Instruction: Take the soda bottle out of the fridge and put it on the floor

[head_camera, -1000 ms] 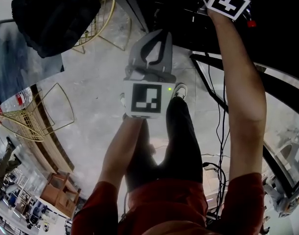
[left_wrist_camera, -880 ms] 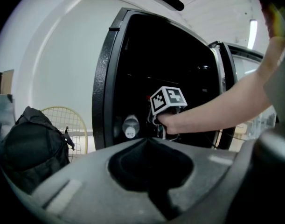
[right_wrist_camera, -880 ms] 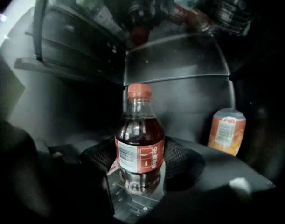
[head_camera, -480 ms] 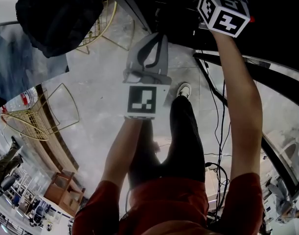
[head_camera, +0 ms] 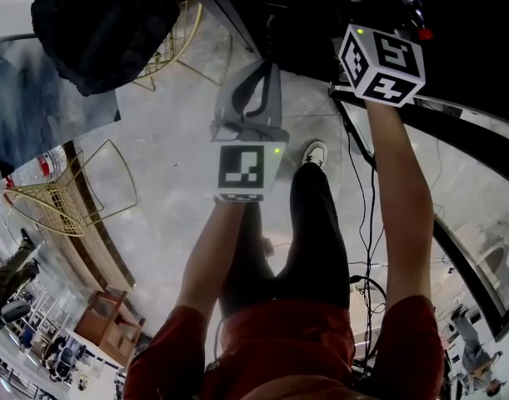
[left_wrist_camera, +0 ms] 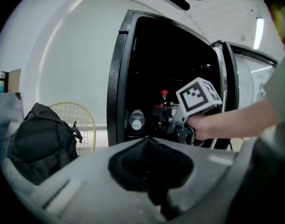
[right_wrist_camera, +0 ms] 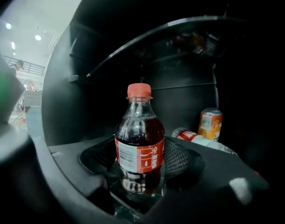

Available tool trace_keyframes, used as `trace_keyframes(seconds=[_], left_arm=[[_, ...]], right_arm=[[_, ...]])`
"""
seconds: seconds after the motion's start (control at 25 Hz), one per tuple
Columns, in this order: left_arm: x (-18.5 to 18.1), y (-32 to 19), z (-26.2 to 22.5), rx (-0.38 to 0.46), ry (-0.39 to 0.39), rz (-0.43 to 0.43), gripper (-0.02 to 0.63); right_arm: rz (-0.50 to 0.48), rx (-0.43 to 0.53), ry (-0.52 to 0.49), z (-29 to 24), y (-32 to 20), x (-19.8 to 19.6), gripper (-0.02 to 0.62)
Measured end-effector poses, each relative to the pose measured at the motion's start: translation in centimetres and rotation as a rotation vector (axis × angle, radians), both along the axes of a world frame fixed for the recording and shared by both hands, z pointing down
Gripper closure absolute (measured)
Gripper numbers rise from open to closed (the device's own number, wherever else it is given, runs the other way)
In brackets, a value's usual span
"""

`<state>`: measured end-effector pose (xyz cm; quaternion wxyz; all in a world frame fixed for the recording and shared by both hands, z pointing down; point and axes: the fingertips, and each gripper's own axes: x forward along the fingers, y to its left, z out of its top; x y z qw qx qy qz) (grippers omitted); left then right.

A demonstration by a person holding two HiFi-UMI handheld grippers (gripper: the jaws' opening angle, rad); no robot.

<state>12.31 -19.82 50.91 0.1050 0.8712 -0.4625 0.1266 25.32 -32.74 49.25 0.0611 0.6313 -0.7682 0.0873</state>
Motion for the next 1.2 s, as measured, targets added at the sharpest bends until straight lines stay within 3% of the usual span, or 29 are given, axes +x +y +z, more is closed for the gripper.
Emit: trace_keyframes(seconds=[0.76, 1.2], left_arm=[[-0.5, 0.9, -1.2, -0.012, -0.004, -0.038, 0.606], [-3.4, 3.7, -8.6, -0.003, -0.009, -0.077, 0.606]], right_arm=[[0.018, -0.044, -0.090, -0.9, 8.6, -1.0, 0.295], [0.001, -0.122, -0.111, -5.0, 15.3, -2.9, 0.295]])
